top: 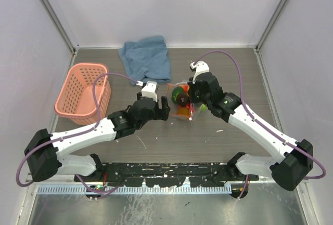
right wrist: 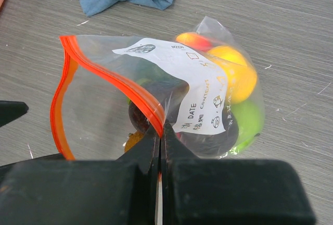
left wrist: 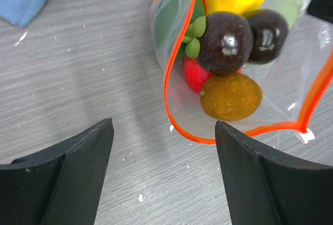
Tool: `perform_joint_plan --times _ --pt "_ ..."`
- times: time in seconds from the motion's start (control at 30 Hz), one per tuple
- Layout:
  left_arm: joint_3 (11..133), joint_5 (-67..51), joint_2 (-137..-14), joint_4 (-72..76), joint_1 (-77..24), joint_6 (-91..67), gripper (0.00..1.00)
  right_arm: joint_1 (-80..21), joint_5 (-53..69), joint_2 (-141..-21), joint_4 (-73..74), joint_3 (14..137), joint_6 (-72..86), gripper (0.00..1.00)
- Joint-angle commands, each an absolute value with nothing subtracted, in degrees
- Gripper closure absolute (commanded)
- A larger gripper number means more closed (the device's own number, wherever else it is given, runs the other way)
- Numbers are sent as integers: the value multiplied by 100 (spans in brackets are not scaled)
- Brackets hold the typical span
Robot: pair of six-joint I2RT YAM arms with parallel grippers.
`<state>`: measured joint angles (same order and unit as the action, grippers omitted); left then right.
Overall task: Place the food in the zip-top bag and seal the zipper
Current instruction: Place the fake fruit in the zipper food storage bag, then adjust the zipper food storage bag at the center of the board.
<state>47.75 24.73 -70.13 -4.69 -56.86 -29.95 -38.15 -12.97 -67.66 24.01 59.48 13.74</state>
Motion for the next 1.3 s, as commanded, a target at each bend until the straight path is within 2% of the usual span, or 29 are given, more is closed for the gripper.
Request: perform_joint_plan --times 0.0,0.1,0.17,0.33,0.47,0.53,0.6,0.7,0.83,0.97,1.1,1.27 --pt "5075 2415 -7437 -436 -5633 -3606 22 -3839 -1321 -6732 2103 5979 1415 99" --pt "5248 2221 -7708 -318 -5629 -3630 28 -3841 -1322 -6749 2073 5940 1407 99" --pt "5373 2175 -7877 -312 -5627 -3630 37 -3840 -1301 -6788 2066 5936 1391 99" --pt "5458 2090 -8018 -172 -5632 -3693 62 -3834 -1300 -6866 2009 5891 1351 99" --pt "5520 2033 -7970 -180 -5628 -3734 89 -3839 -1307 -6876 1959 5884 1292 99" --pt "5577 2055 -7896 -271 -5632 -3748 100 -3837 -1307 -6846 1936 5889 1256 99" --pt "5650 2090 -7798 -408 -5625 -3768 100 -3833 -1309 -6780 1921 5889 1212 97" --pt "5773 2186 -7646 -727 -5621 -3825 100 -3833 -1296 -6564 1913 5874 1153 89" --pt "5852 2305 -7474 -986 -5619 -3892 100 -3835 -989 -6181 1816 5745 1065 70" --pt "5845 2421 -7324 -1087 -5609 -3964 100 -3834 -674 -5785 1574 5461 990 58" --pt "5942 2405 -7113 -1127 -5612 -4032 100 -3841 -147 -5462 1437 5185 854 43" --pt "6232 2587 -7104 -1386 -5612 -4028 100 -3837 740 -4764 1009 4627 712 31"
